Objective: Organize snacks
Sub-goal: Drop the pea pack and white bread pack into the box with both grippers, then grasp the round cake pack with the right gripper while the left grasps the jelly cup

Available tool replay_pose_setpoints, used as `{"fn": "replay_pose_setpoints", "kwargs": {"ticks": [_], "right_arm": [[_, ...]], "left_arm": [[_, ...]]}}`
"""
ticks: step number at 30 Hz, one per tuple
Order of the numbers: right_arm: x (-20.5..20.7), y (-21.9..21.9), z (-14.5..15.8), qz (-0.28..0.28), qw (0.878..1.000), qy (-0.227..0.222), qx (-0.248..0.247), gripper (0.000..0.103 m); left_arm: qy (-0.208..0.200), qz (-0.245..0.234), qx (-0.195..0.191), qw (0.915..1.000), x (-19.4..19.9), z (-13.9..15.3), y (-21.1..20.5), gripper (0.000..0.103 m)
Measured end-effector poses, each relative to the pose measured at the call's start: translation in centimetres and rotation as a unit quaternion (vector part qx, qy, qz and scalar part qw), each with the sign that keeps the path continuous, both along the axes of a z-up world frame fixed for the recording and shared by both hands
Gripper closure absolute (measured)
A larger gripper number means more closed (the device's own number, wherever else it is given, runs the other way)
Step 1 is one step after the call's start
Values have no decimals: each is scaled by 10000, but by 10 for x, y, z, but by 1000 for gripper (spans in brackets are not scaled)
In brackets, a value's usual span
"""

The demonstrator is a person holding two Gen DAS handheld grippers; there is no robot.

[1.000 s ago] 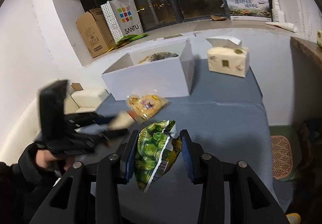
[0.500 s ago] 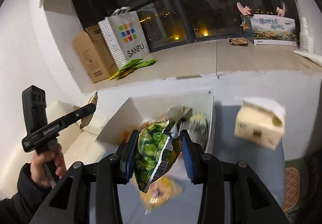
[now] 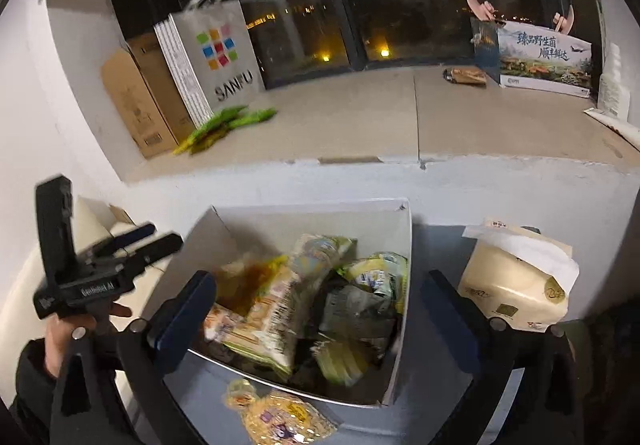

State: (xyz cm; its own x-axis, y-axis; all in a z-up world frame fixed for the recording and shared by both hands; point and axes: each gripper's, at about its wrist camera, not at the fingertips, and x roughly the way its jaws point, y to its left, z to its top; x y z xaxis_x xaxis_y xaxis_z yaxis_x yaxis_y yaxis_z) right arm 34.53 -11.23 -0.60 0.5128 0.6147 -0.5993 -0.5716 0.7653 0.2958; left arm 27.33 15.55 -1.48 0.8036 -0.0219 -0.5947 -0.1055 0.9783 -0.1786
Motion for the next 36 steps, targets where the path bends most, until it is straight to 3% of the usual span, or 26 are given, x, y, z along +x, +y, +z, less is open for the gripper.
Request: {"fn": "replay_pose_setpoints", "kwargs": {"ticks": [6,13,17,24,27,31,36], "right_arm": [[-22,-6,12,81,9997,-214,-45,0],[-82,-14,16,661,9938,-701,-552,0],[-126,-23,-12,948,9893,-790,-781,0],[-173,-31,-83,1149,9874,-355,-1026,0],[-180,-30,-101,1138,9868,-325,-1107,0],[-173,-20,-111,1121,9869,-286,-1123,0],[-154,4,-125,1208,9842,-207,-1279,0]], "left_arm": [[-169,-94,16,9998,-31,18,-10,0],[-567,-451,36,9974,-106,37,-35,0],[-726,-714,-109,9947,-152,29,-51,0],[-915,-710,-563,9917,-218,5,-69,0],[-869,-548,-398,9939,-236,-2,-75,0],[-789,-624,-677,9926,-248,-8,-74,0],[-734,-643,-560,9936,-259,-10,-79,0]]}}
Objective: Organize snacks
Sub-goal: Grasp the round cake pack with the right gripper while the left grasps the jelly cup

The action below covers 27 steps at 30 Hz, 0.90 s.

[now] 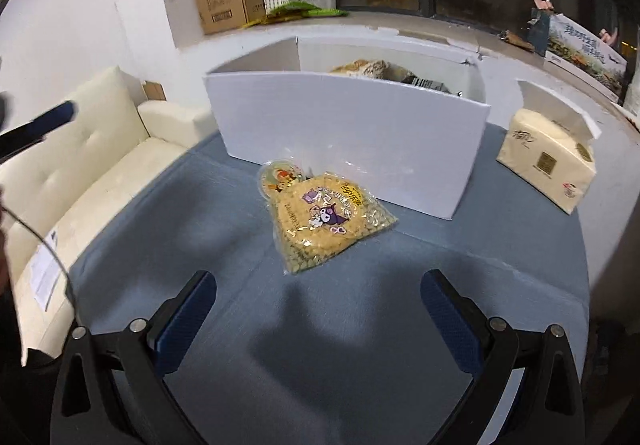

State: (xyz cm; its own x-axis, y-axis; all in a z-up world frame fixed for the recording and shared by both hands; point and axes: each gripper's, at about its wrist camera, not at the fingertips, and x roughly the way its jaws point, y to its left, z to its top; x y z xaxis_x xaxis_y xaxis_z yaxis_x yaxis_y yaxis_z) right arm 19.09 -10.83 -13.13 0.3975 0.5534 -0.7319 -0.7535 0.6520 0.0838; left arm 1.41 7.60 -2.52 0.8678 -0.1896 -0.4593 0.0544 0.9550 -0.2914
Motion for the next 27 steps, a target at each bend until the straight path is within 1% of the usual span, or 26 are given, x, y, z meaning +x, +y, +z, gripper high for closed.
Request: {"fn": "replay_pose_setpoints", "kwargs": {"ticks": [5,11,13,15,17,18,19,20,21,24,26,27], "right_arm": [[24,30,-19,123,9996,103,-248,0],[54,62,-37,141,9983,246,-500,0],[60,70,-42,150,9979,245,-582,0],[64,74,-48,143,9975,358,-599,0],[65,75,-49,68,9976,289,-628,1],[63,74,-49,23,9977,214,-646,4],[62,73,-48,5,9978,131,-642,15],[60,70,-46,-20,9978,48,-659,23],[58,67,-42,-20,9982,50,-605,29],[49,48,-27,-55,9995,69,-294,50],[40,35,-14,-124,9998,-78,-139,73],[34,25,-5,-184,9997,-136,16,77]], "left_arm": [[155,32,-1,9999,-4,-9,0,0],[350,62,4,9994,-10,-23,1,0],[357,78,28,9993,-11,-25,1,0],[364,75,45,9993,-12,-25,1,0],[364,79,47,9993,-13,-25,2,0],[376,77,43,9993,-12,-26,2,0],[382,81,45,9992,-12,-26,1,0],[391,72,51,9992,-11,-26,1,0],[399,66,60,9992,-10,-27,1,0],[413,23,161,9990,-7,-27,-4,0],[455,-46,234,9987,0,-29,-8,0],[498,-95,294,9983,6,-30,-11,0]]}}
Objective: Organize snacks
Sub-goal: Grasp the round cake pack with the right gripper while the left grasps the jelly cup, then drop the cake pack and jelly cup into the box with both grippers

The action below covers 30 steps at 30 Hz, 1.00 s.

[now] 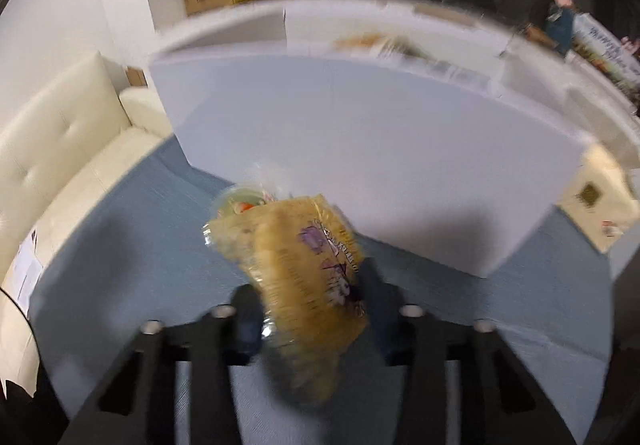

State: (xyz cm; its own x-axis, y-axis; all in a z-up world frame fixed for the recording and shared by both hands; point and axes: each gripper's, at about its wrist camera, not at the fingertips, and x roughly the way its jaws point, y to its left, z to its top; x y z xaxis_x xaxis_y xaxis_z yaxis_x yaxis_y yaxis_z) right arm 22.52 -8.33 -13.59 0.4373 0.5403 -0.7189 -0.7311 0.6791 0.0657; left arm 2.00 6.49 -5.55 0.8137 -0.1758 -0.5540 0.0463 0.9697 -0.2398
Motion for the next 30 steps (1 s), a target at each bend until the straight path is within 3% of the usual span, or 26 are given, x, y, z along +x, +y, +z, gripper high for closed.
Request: {"fn": "replay_pose_setpoints", "kwargs": {"ticks": [1,10,12,16,21,22,24,25,26,30], "right_arm": [[-4,-8,6,-17,9999,-7,125,85],[-47,-95,53,-301,9941,-15,1043,86],[-53,-109,60,-419,9916,-36,1227,86],[-70,-140,66,-633,9866,-60,1503,86],[-81,-154,62,-774,9840,-40,1605,86],[-81,-153,61,-759,9844,-47,1587,86],[-85,-153,59,-747,9852,-62,1544,86],[-85,-153,57,-738,9852,-41,1549,86],[-86,-152,56,-726,9851,-33,1561,86],[-88,-149,54,-669,9857,-4,1547,86]], "left_arm": [[34,-34,52,10000,5,-2,-3,0],[701,-382,644,9947,109,-48,-26,0],[890,-243,707,9932,128,-62,-25,0],[1147,207,379,9925,161,-87,-14,0],[1350,536,458,9883,185,-107,-12,2],[1383,520,449,9880,187,-111,-13,16],[1336,500,547,9883,185,-111,-16,60],[1338,407,397,9894,184,-110,-14,70],[1325,327,234,9904,181,-109,-11,70],[1000,113,172,9948,152,-92,-10,70]]}}
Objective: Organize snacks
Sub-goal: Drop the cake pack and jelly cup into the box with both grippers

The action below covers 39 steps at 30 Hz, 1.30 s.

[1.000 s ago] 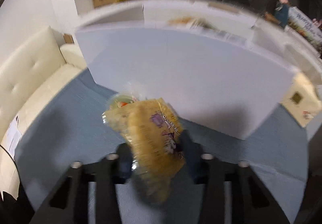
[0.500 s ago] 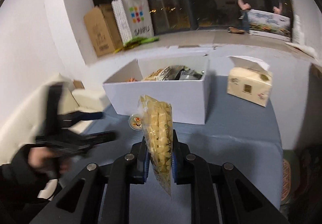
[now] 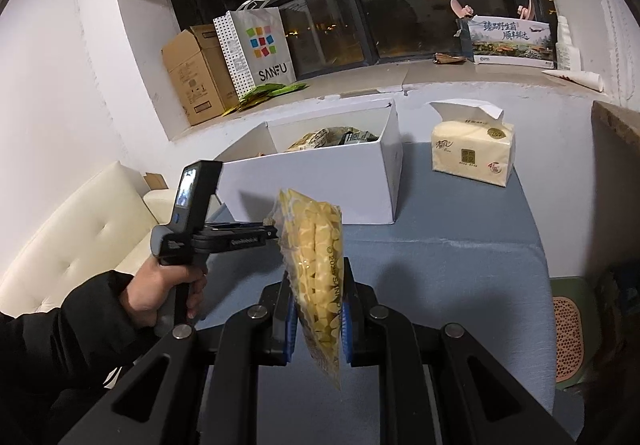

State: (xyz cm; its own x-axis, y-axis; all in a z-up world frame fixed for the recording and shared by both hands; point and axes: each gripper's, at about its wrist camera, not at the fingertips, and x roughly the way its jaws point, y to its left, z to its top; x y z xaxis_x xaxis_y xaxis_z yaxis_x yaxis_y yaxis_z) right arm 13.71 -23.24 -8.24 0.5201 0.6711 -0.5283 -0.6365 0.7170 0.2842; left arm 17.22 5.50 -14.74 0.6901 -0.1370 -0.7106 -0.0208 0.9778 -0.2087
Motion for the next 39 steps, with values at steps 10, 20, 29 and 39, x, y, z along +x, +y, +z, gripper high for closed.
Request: {"fn": "replay_pose_setpoints", "kwargs": {"ticks": [10,20,29,39], "right_arm": [[8,26,10,199,9998,-15,58,85],[79,78,63,144,9993,-332,23,85],[182,123,78,-274,9986,-201,-394,86],[225,135,67,-657,9955,58,-677,0]], "left_arm": [[-1261,-184,-187,9917,-60,101,14,70],[-1639,114,7,9864,15,163,61,70],[-1169,177,201,9928,95,149,78,70],[-1280,250,992,9865,105,148,63,0]]}}
